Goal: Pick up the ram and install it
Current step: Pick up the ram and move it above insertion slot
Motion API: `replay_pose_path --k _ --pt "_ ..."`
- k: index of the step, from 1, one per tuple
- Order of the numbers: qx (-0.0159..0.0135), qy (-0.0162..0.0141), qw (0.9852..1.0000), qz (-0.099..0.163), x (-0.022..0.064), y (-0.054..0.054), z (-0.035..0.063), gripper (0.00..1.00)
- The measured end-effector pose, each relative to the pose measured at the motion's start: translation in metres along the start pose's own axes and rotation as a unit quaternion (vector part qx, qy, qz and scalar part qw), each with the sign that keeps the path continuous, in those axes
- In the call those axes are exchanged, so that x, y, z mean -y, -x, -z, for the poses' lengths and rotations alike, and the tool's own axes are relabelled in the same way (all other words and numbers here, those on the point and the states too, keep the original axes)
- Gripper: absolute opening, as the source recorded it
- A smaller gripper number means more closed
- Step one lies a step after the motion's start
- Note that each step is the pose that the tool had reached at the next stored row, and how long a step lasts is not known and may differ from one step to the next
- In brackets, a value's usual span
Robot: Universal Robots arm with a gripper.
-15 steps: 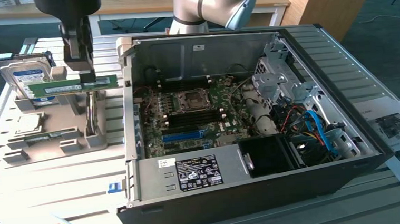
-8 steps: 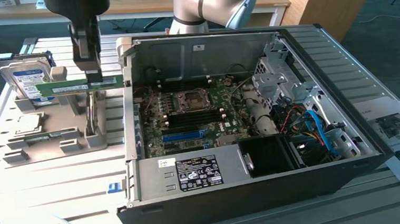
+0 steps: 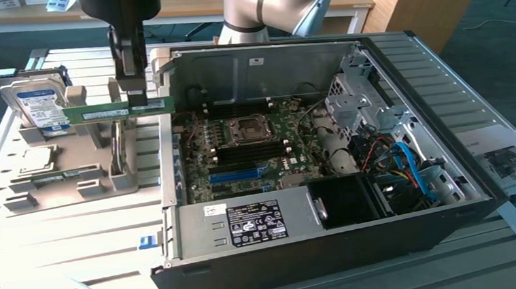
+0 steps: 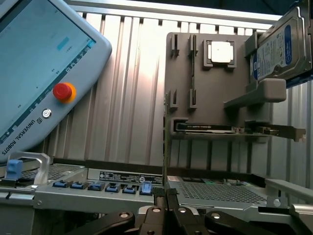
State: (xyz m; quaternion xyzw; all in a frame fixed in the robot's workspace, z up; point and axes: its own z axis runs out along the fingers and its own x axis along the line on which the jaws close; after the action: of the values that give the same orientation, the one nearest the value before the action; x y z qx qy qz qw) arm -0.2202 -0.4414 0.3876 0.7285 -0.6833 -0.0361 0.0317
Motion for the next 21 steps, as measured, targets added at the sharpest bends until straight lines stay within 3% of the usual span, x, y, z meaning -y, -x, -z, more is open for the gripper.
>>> replay_pose_path --k 21 --pt "0.0003 0.0052 1.0 0.0 0.0455 -0.007 0.0044 0.12"
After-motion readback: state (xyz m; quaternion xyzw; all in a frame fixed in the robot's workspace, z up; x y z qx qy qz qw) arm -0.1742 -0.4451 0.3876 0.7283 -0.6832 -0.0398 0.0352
